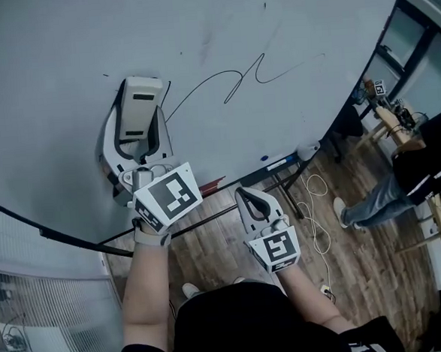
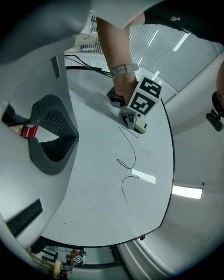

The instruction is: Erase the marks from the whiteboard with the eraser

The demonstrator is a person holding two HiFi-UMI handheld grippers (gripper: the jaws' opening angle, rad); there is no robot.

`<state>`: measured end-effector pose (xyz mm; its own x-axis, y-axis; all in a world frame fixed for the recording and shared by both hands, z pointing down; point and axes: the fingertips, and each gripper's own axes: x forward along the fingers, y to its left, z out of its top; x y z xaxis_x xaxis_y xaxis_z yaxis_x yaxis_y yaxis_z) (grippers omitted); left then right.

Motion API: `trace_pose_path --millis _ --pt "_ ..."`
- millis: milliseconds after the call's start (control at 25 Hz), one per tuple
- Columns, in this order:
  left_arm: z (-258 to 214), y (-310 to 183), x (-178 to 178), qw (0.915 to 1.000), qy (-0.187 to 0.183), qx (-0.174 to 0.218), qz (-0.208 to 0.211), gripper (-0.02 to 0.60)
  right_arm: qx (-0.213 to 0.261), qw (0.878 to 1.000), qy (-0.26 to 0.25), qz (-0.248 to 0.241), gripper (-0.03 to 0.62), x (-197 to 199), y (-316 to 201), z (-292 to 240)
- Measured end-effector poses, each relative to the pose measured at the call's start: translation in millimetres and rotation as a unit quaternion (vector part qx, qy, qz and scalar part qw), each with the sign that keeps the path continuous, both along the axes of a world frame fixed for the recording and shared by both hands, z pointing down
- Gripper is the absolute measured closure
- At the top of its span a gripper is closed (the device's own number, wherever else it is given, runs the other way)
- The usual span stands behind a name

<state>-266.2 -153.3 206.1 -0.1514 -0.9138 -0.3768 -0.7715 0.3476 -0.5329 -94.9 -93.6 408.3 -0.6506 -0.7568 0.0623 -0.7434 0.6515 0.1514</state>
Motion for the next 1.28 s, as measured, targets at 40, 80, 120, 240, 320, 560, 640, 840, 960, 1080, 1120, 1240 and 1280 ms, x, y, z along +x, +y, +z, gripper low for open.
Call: trace_pose_path --millis 40,80,120,240,320,560,640,840,960,1080,1120,1240,1280 --pt "-0.7 -0.5 0.0 1.0 0.001 -0.004 -0.002 0.31 0.002 1.0 0.0 -0.001 0.568 1.5 1.4 -0.3" --pt "-0.9 -1.0 0.1 1.0 -0.001 -0.009 -0.004 0.31 0.006 1.0 0.001 -0.004 0.568 2.9 2.4 -1.0" --pt "-0.2 -1.6 0.4 0.9998 -0.006 -0.015 -0.007 0.31 0.009 1.0 0.001 -0.006 0.568 4.2 2.7 -1.8" --pt "2.8 -3.4 2.0 0.9992 -0.019 -0.032 -0.012 0.31 0.002 1.0 -0.003 -0.003 0.568 9.3 -0.5 -0.6" --pt "2.1 -3.8 2.9 0.9991 -0.018 -0.035 -0.013 0.31 0.002 1.0 -0.004 -0.006 0.568 9.7 -2.7 -1.2" --pt "-46.5 -6.5 19.7 0.9998 -0.002 0.014 0.015 0.31 -0.004 1.0 -0.006 -0.013 0.568 11.0 -7.3 -0.8" --pt "-62.3 -12.3 25.4 0.9995 -0.012 0.019 0.024 0.31 -0.004 1.0 -0.007 -0.014 0.568 14.4 -6.5 -1.2" --pt "-77.0 -12.0 31.2 0.999 -0.001 0.037 0.026 0.31 -0.005 1.0 -0.008 -0.009 0.568 30.2 -5.0 -1.1" --pt "-63.1 -12.4 32.4 0.9988 -0.002 0.042 0.025 0.31 -0.008 1.0 -0.005 -0.007 0.568 39.6 -5.4 1.5" --pt "-44.3 -10.0 32.0 0.9986 0.001 0.049 0.023 0.31 -0.012 1.0 0.0 -0.009 0.568 42.9 -4.5 5.7" --pt "-36.5 -9.6 30.6 0.9987 0.001 0.047 0.022 0.31 -0.013 1.0 0.001 -0.011 0.568 42.8 -4.5 7.2" --pt "-12.0 -8.1 25.4 0.9992 0.002 0.035 0.018 0.31 -0.018 1.0 0.003 -0.012 0.568 40.5 -4.0 11.5" --pt "-3.5 -6.9 23.0 0.9994 0.002 0.029 0.017 0.31 -0.02 1.0 0.003 -0.012 0.567 38.6 -3.1 12.5"
